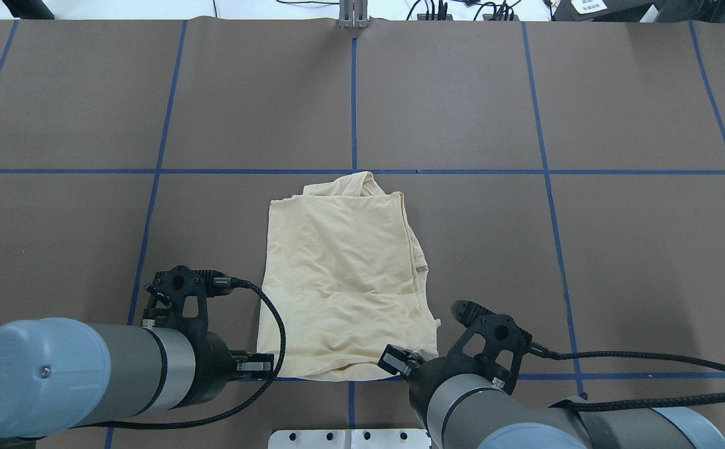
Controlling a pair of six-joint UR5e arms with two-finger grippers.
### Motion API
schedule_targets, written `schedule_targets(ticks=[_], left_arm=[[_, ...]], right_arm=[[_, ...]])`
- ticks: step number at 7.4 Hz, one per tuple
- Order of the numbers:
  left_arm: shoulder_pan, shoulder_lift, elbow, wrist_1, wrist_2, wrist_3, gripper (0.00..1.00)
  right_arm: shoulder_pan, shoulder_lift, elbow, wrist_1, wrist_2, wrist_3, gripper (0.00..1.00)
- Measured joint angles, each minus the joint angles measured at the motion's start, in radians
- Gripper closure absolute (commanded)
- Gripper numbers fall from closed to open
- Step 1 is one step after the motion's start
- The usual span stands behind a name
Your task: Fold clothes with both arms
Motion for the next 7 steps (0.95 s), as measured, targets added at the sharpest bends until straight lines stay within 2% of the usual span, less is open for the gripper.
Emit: schedule_targets(ticks=[2, 4, 7], left_arm=[[-0.053, -0.065, 0.128, -0.006, 0.007, 0.057, 1.00], [-0.168, -0.111, 0.202, -0.009, 0.007, 0.147, 1.00], [-0.294, -0.190, 0.386, -0.076, 0.006, 0.204, 1.00]], right_arm=[[0.136, 0.048, -0.166, 0.106, 0.013, -0.093, 1.00], [0.301, 0.106, -0.342, 0.232, 0.081, -0.190, 1.00], [0.378, 0.204, -0.525, 0.277, 0.110, -0.220, 1.00]])
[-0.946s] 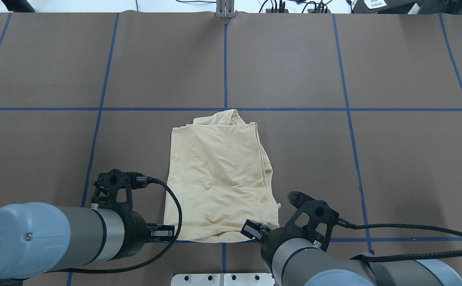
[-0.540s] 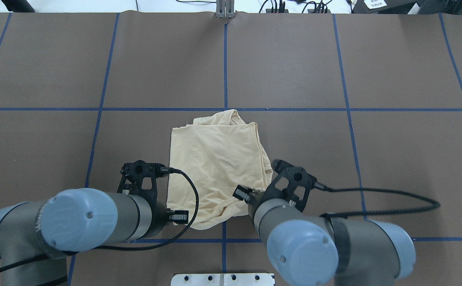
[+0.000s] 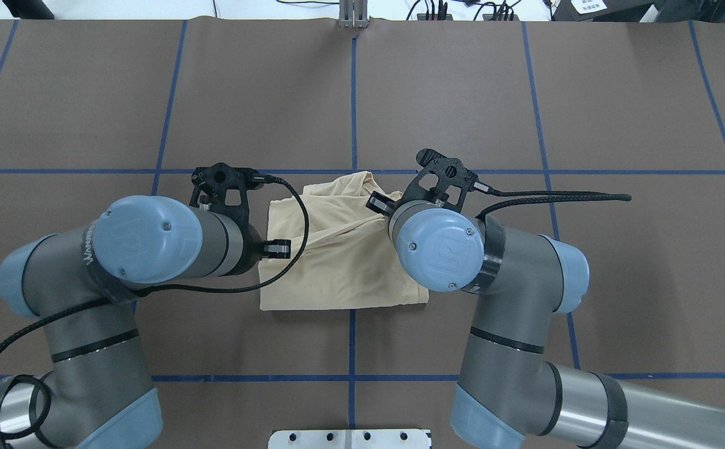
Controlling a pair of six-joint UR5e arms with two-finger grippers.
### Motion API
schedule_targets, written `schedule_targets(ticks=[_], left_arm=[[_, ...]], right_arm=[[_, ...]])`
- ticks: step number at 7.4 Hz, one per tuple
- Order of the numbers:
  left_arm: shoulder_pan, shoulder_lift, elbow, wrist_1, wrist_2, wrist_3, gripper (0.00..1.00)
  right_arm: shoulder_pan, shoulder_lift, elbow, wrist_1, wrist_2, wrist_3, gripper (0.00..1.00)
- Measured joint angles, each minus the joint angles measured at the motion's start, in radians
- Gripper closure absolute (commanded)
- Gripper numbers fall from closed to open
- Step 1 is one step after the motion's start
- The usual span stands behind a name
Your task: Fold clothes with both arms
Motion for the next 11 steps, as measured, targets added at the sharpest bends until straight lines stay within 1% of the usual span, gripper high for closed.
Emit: schedule_targets(ticks=[1, 2, 4, 8, 9, 11], left_arm=[[-0.028, -0.023, 0.078, -0.060, -0.002, 0.027, 1.00], [-0.058, -0.044, 0.134, -0.099, -0.006, 0.062, 1.00], [-0.092, -0.062, 0.188, -0.129, -0.010, 0.096, 1.00], [-0.118, -0.098, 0.277, -0.177, -0.011, 0.112, 1.00], [-0.120, -0.106, 0.317, -0.205, -0.011, 0.114, 0.02], [-0.130, -0.109, 0.371, -0.276, -0.011, 0.131, 0.00]], right_arm=[[0.004, 0.023, -0.056, 0.040, 0.000, -0.002, 1.00], [0.009, 0.038, -0.098, 0.082, -0.001, -0.010, 1.00], [0.025, 0.064, -0.150, 0.112, 0.001, -0.029, 1.00], [0.064, 0.087, -0.178, 0.118, 0.030, -0.055, 0.99], [0.068, 0.089, -0.191, 0.118, 0.034, -0.062, 0.01], [0.084, 0.091, -0.216, 0.118, 0.043, -0.146, 0.00]])
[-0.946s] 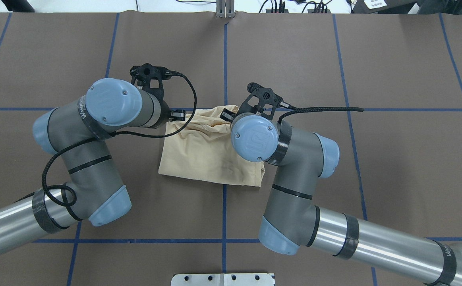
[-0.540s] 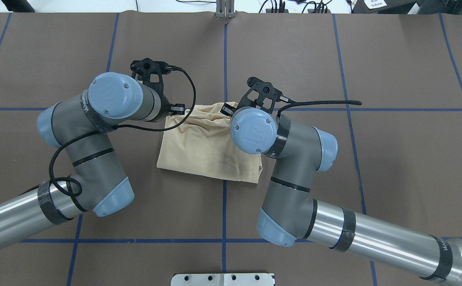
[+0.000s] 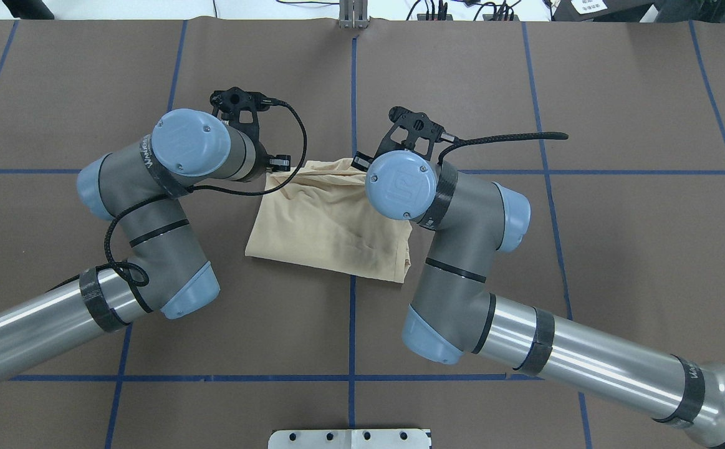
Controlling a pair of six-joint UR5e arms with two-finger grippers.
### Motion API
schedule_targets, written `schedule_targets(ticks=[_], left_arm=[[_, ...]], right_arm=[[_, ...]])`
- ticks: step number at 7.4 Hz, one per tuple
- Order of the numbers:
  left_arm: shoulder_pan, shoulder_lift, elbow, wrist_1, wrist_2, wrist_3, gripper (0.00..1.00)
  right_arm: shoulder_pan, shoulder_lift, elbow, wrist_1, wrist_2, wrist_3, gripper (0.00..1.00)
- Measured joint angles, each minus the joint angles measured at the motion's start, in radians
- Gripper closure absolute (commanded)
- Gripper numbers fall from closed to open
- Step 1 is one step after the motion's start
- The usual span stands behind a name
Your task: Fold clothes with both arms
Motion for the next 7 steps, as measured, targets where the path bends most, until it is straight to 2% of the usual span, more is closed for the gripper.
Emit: schedule_targets(ticks=[1, 2, 4, 6, 7], left_arm=[[-0.014, 0.002, 0.005, -0.018, -0.011, 0.045, 0.00], [-0.038, 0.011, 0.000, -0.025, -0.048, 0.107, 0.00], [-0.080, 0.075, -0.078, -0.024, -0.119, 0.194, 0.00], [-0.128, 0.208, -0.223, -0.015, -0.172, 0.283, 0.00], [-0.183, 0.302, -0.297, -0.012, -0.212, 0.381, 0.00]], right_arm=[[0.026, 0.000, -0.002, 0.000, 0.043, -0.057, 0.00], [0.065, -0.005, 0.007, 0.000, 0.124, -0.122, 0.00], [0.149, -0.061, 0.082, -0.006, 0.271, -0.260, 0.00], [0.259, -0.205, 0.207, -0.009, 0.420, -0.444, 0.00], [0.340, -0.301, 0.251, -0.008, 0.506, -0.593, 0.00]])
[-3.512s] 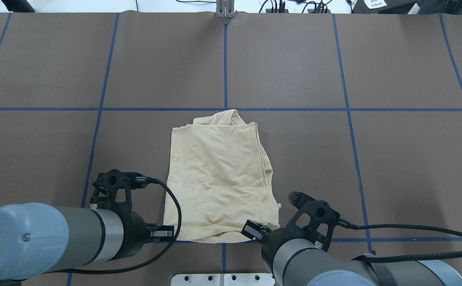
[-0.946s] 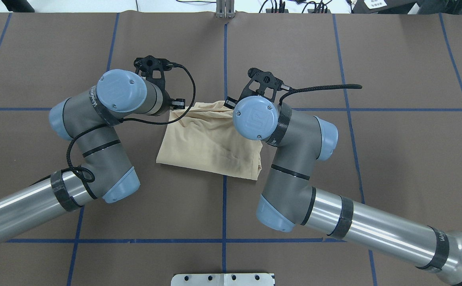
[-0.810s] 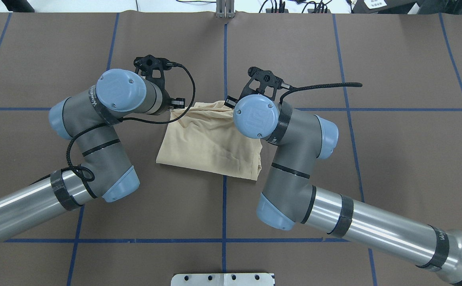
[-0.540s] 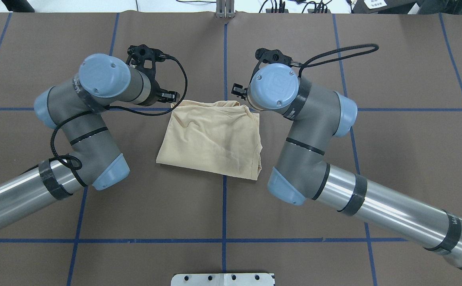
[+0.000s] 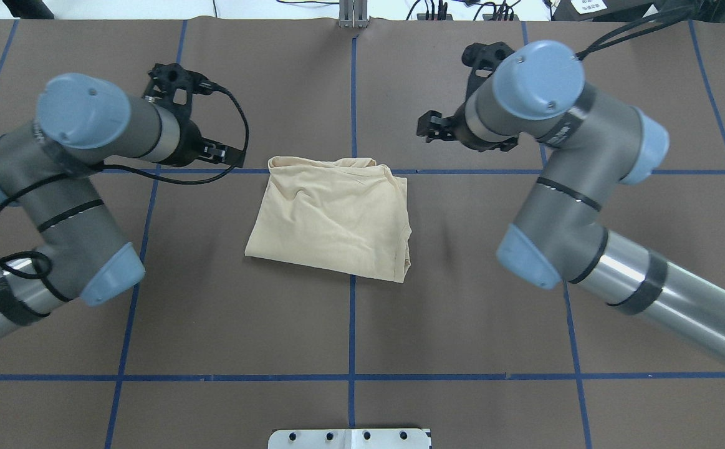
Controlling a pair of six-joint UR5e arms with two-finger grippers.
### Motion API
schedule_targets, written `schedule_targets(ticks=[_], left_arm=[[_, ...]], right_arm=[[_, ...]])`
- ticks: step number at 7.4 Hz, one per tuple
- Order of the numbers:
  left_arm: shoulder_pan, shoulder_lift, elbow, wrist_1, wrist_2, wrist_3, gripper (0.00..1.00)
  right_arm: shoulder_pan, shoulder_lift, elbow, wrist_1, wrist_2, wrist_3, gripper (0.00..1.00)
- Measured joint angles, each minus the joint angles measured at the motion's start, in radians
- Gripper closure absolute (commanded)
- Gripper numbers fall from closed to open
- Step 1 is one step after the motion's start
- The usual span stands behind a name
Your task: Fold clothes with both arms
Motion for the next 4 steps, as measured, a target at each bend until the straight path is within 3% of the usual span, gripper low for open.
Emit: schedule_targets(ticks=[2, 4], left_arm=[[-0.177, 0.162, -0.075, 0.002, -0.113, 0.276, 0.00], [-0.413, 0.283, -0.068, 0.018, -0.232, 0.611, 0.00]], right_arm=[[0.220, -0.193, 0.030, 0.005, 0.174, -0.381, 0.00], [0.452, -0.347, 0.002, -0.004, 0.318, -0.732, 0.00]])
